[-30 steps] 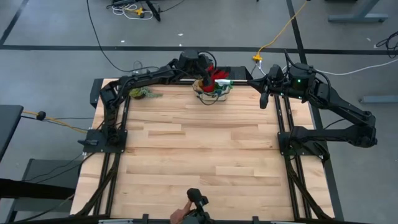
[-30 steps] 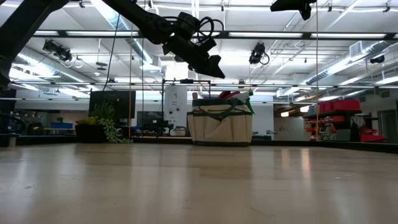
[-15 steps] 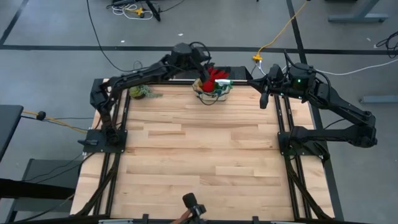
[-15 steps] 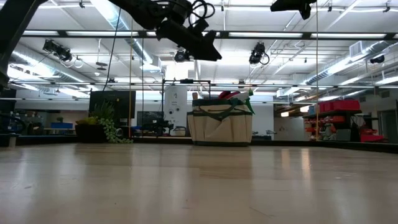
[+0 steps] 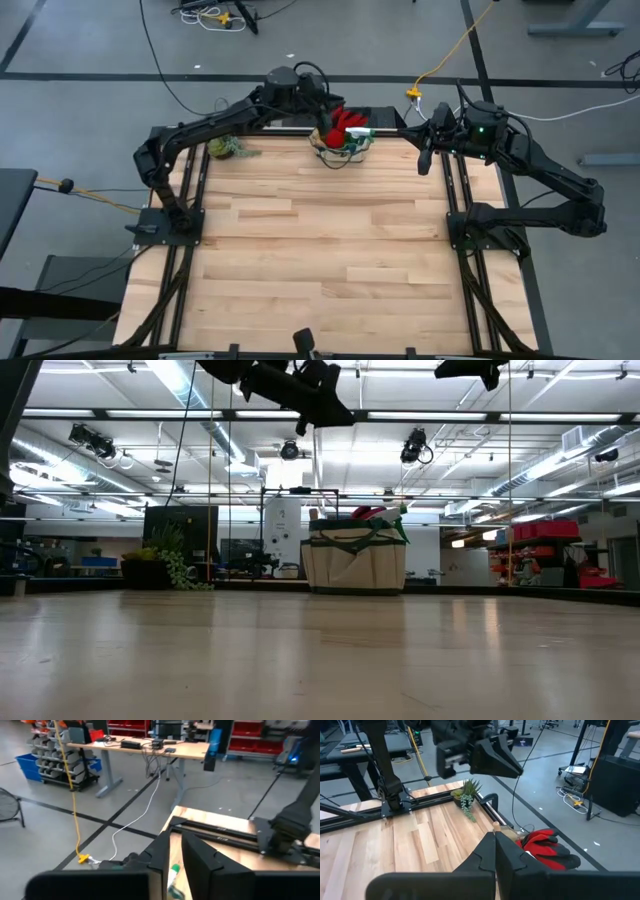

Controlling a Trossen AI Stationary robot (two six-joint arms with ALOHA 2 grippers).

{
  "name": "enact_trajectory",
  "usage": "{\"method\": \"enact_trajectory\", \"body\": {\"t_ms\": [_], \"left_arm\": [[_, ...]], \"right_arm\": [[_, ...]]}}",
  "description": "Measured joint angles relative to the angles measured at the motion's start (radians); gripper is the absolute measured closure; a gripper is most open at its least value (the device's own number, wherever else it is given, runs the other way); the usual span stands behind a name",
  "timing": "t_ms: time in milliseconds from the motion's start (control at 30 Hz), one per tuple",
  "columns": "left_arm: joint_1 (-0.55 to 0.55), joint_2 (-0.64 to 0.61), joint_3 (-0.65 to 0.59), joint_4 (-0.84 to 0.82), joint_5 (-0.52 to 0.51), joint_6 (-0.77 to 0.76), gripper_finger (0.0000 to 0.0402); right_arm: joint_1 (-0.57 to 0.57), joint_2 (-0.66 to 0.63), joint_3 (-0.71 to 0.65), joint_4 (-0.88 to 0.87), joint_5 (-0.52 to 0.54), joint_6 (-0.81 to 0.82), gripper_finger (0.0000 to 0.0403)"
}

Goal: Pick & Place Garden tools in Gardening bag
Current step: Return to Home Position

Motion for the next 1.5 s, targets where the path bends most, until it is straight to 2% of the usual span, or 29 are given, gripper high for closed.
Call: {"method": "enact_trajectory", "body": {"t_ms": [267,567,900,1400,1500], "left_arm": [[-0.036,-0.036,0.0,-0.036,0.004,-0.016,0.0396],[-0.092,-0.048,0.0,-0.086,0.004,-0.017,0.0397],[-0.174,-0.075,-0.001,-0.272,0.003,0.067,0.0398],[-0.189,-0.082,-0.005,-0.276,0.0,0.116,0.0399],[-0.192,-0.082,-0.005,-0.284,0.033,0.123,0.0399]], "right_arm": [[0.0,0.0,0.0,0.002,-0.001,0.014,0.0403],[0.0,0.0,0.0,0.005,-0.001,0.03,0.0403],[0.0,0.0,0.0,0.004,-0.001,0.029,0.0403],[0.0,0.0,0.0,0.007,-0.001,0.029,0.0403],[0.0,0.0,0.0,0.009,-0.001,0.029,0.0403]]}}
